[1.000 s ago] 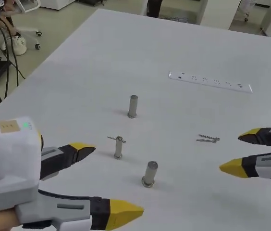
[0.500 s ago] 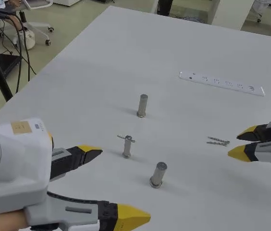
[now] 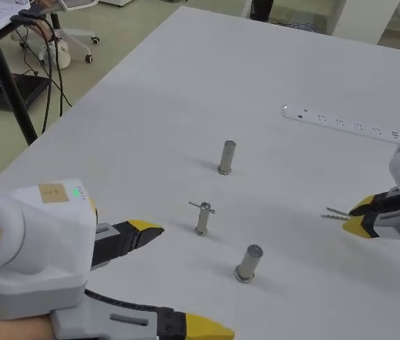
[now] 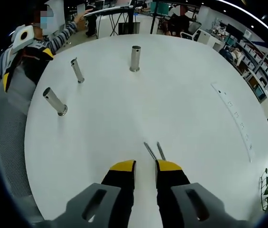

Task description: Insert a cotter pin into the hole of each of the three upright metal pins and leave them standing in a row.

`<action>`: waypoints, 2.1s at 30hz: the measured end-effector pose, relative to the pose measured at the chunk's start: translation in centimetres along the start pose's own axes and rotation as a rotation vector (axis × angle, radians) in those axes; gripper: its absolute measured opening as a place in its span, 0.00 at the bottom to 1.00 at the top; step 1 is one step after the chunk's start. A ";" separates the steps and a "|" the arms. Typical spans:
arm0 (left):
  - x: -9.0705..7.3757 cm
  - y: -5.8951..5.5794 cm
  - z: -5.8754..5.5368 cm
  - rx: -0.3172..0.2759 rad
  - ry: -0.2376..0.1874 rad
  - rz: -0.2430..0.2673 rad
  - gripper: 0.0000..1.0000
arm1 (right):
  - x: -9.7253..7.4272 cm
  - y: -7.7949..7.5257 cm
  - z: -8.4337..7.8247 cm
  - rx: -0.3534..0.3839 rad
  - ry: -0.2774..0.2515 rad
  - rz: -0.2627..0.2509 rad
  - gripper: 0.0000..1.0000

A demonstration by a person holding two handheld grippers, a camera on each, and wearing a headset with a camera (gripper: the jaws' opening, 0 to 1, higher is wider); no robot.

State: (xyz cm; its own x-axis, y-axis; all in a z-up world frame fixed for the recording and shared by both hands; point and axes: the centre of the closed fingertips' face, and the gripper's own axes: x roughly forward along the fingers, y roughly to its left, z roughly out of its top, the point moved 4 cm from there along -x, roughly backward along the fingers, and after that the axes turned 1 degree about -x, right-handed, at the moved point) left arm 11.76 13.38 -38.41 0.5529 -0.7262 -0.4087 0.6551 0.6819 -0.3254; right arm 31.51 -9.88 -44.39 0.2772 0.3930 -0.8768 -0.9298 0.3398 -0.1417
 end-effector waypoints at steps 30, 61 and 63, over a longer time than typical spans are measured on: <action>0.1 0.5 -0.2 -0.046 -0.012 0.030 0.90 | 1.6 -1.2 -0.5 -0.004 0.087 0.041 0.01; 0.5 -0.2 0.1 -0.052 -0.025 0.056 0.89 | 1.1 -0.8 -0.1 0.073 0.057 -0.042 0.00; 0.5 -0.2 0.3 -0.053 -0.030 0.057 0.89 | 0.5 -0.5 0.3 0.069 0.037 -0.042 0.00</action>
State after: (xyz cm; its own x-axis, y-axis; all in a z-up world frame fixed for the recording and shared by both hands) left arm 12.05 12.86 -38.28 0.6045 -0.6877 -0.4020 0.5944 0.7254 -0.3471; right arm 32.23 -9.56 -44.64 0.3052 0.3460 -0.8872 -0.8982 0.4142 -0.1474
